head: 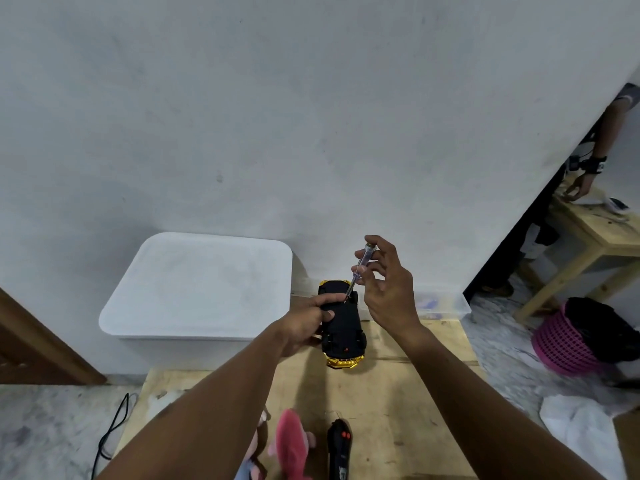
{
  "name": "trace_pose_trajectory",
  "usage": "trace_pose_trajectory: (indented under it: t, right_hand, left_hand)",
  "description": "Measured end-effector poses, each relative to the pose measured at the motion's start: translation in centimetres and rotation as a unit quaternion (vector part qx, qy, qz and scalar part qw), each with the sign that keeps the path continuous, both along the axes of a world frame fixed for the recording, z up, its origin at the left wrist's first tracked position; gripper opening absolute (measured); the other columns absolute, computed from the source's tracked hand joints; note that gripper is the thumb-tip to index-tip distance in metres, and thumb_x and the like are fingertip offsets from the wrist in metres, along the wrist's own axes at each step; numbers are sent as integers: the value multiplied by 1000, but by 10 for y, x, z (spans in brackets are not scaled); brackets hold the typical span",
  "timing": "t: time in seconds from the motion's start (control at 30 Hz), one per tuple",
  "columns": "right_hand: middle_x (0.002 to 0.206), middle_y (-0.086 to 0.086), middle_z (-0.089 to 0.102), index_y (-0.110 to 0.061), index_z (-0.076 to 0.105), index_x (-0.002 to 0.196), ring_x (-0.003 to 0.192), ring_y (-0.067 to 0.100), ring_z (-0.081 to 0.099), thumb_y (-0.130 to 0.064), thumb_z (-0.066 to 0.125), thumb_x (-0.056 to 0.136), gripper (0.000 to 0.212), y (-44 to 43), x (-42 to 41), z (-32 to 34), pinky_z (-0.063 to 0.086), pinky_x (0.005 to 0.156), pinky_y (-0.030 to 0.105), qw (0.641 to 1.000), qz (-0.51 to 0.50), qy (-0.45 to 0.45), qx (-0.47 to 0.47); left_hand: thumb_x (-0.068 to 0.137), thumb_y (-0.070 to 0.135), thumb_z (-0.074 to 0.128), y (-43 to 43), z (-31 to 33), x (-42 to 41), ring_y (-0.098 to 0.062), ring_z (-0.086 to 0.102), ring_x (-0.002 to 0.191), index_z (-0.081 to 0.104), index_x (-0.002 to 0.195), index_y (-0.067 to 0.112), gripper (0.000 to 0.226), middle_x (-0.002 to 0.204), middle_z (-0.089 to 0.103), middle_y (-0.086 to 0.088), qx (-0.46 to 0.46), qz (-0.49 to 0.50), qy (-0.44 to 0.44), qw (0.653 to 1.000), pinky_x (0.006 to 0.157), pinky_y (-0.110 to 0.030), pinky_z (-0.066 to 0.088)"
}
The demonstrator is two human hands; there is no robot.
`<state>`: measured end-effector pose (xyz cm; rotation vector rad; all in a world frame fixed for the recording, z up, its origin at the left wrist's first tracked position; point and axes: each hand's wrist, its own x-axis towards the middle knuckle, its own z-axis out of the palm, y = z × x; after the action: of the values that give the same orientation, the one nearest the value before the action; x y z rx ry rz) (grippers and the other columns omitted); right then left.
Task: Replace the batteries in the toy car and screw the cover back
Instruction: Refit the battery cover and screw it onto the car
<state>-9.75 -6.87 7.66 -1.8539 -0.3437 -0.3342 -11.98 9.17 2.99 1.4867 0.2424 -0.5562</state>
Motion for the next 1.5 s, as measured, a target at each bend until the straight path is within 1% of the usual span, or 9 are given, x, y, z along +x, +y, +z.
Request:
trace_pose_trajectory:
  t: [0.4, 0.6, 0.77, 0.9, 0.97, 1.1, 1.2, 1.3, 1.5]
  right_hand:
    - [111, -9, 66, -43, 48, 130, 90, 14, 67, -4, 57, 96, 52, 2, -2, -2, 60, 72, 33, 999, 18, -23, -46]
    - [109, -9, 66, -41, 48, 130, 90, 16, 67, -2, 55, 96, 53, 1, 4, -2, 61, 75, 39, 999, 25, -14, -42]
    - [100, -14, 64, -58, 48, 121, 88, 10, 67, -3, 64, 92, 64, 2, 6, 0, 59, 66, 28, 999, 16, -31, -41]
    - [103, -6, 64, -42, 51, 126, 93, 9, 67, -2, 64, 92, 54, 0, 9, -3, 56, 72, 19, 998, 28, -36, -40]
    - [105, -4, 64, -45, 50, 126, 92, 12, 67, -1, 61, 94, 55, 0, 11, -4, 59, 72, 23, 998, 29, -28, -38]
    - [105, -6, 63, -55, 49, 123, 87, 17, 68, -2, 59, 94, 61, 2, 15, -4, 62, 73, 42, 999, 23, -18, -36]
    - [106, -11, 63, -47, 50, 126, 88, 17, 68, -2, 59, 95, 56, 4, 17, -4, 61, 74, 44, 998, 34, -19, -40]
    - [110, -16, 63, -54, 47, 127, 92, 14, 68, -3, 60, 95, 63, 4, 17, -4, 62, 73, 37, 998, 42, -6, -50]
    - [105, -8, 69, -31, 53, 131, 87, 10, 67, 6, 60, 90, 56, 1, 23, -5, 53, 76, 24, 997, 37, -34, -61]
  left_hand:
    - [101, 3, 38, -2, 0, -2, -22, 62, 85, 62, 125, 35, 47, 108, 66, -4, 3, -10, -1, 1000, 70, -32, 52]
    - [101, 3, 37, -3, 0, 0, -21, 61, 84, 62, 126, 35, 47, 108, 66, -4, -1, -10, 5, 1000, 69, -31, 51]
    - [101, 5, 37, -4, -3, 3, -23, 64, 90, 63, 124, 37, 47, 114, 66, -5, -5, -7, 9, 1000, 71, -32, 53]
    - [101, 4, 38, -2, -6, 3, -22, 64, 89, 62, 125, 36, 47, 113, 66, -4, -4, -9, 11, 1000, 66, -31, 53]
    - [101, 4, 38, 0, -5, 5, -22, 63, 86, 63, 124, 36, 47, 112, 65, -3, -4, -2, 12, 1000, 65, -30, 52]
    - [99, 3, 39, 3, -6, 10, -26, 62, 90, 66, 118, 38, 48, 117, 65, -6, -1, 6, 10, 1000, 69, -32, 51]
    - [99, 3, 40, 4, -6, 11, -26, 62, 92, 66, 118, 38, 48, 117, 65, -6, 2, 9, 10, 1000, 70, -33, 51]
    - [99, 3, 39, 3, -7, 12, -25, 61, 88, 65, 122, 36, 48, 113, 65, -6, 5, 9, 8, 1000, 66, -30, 50]
    - [100, 3, 38, 0, -9, 14, -24, 60, 85, 64, 125, 35, 48, 110, 65, -4, 6, 9, 9, 1000, 64, -29, 49]
